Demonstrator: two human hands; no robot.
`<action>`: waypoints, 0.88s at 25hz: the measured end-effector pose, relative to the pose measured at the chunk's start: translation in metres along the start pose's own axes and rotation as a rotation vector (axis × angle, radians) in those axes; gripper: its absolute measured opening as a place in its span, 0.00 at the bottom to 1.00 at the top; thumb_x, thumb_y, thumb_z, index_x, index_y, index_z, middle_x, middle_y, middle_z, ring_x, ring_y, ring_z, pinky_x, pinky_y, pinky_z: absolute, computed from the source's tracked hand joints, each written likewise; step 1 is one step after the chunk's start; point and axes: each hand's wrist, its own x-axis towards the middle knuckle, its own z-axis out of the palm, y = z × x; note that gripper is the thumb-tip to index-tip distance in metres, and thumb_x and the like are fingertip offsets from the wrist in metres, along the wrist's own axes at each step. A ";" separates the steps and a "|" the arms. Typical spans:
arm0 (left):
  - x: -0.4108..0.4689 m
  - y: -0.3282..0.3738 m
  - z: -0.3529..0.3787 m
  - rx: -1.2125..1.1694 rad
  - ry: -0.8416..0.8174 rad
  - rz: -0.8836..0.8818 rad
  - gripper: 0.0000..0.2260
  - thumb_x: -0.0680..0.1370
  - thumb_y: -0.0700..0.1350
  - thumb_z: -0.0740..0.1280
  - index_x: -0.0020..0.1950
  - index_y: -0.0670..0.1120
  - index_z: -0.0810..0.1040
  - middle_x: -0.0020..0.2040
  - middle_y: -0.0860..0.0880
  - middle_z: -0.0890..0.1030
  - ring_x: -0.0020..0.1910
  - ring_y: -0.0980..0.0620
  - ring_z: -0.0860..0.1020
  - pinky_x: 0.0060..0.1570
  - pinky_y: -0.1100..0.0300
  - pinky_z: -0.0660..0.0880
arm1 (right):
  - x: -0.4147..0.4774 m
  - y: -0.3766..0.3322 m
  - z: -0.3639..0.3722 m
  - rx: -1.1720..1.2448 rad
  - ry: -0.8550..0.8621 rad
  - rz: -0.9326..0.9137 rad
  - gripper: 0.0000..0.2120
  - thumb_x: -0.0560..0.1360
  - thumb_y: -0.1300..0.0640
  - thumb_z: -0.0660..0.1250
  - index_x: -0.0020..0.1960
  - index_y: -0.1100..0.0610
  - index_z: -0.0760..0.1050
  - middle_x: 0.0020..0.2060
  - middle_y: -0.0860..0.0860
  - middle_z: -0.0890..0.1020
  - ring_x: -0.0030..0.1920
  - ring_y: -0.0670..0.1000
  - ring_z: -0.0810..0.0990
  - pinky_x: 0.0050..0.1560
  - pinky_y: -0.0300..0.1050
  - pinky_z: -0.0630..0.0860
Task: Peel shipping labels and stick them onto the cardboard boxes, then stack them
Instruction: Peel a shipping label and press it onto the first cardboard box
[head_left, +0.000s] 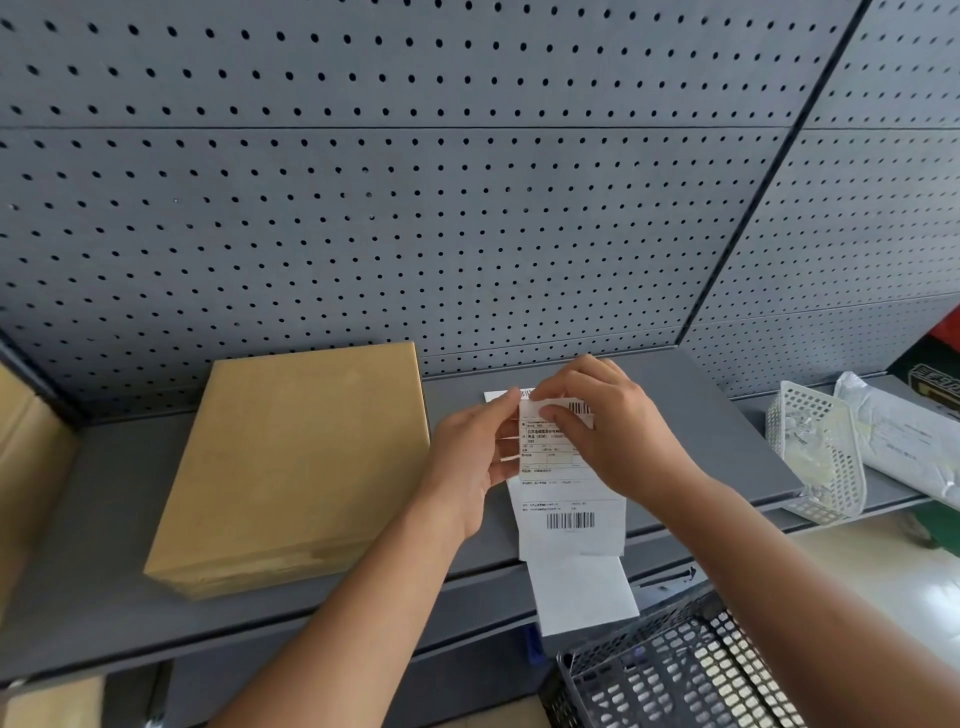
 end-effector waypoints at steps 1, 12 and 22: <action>0.001 0.001 0.000 -0.024 0.003 -0.012 0.09 0.81 0.46 0.68 0.45 0.44 0.85 0.41 0.44 0.87 0.40 0.48 0.85 0.47 0.50 0.81 | 0.000 0.000 0.000 -0.007 0.003 -0.016 0.07 0.76 0.61 0.72 0.53 0.53 0.82 0.48 0.47 0.80 0.50 0.52 0.77 0.49 0.53 0.78; 0.007 0.003 -0.006 -0.270 -0.113 -0.221 0.05 0.79 0.41 0.70 0.44 0.42 0.83 0.38 0.46 0.83 0.40 0.50 0.79 0.51 0.56 0.76 | -0.001 0.001 0.001 -0.045 0.058 -0.117 0.09 0.76 0.63 0.72 0.54 0.53 0.84 0.46 0.49 0.79 0.47 0.54 0.77 0.48 0.53 0.78; 0.013 0.001 -0.013 -0.157 -0.175 -0.200 0.05 0.80 0.41 0.69 0.53 0.41 0.82 0.42 0.47 0.81 0.42 0.53 0.74 0.50 0.58 0.70 | -0.002 -0.002 -0.001 -0.025 0.056 -0.136 0.11 0.76 0.66 0.71 0.54 0.53 0.84 0.44 0.50 0.77 0.45 0.54 0.77 0.45 0.53 0.78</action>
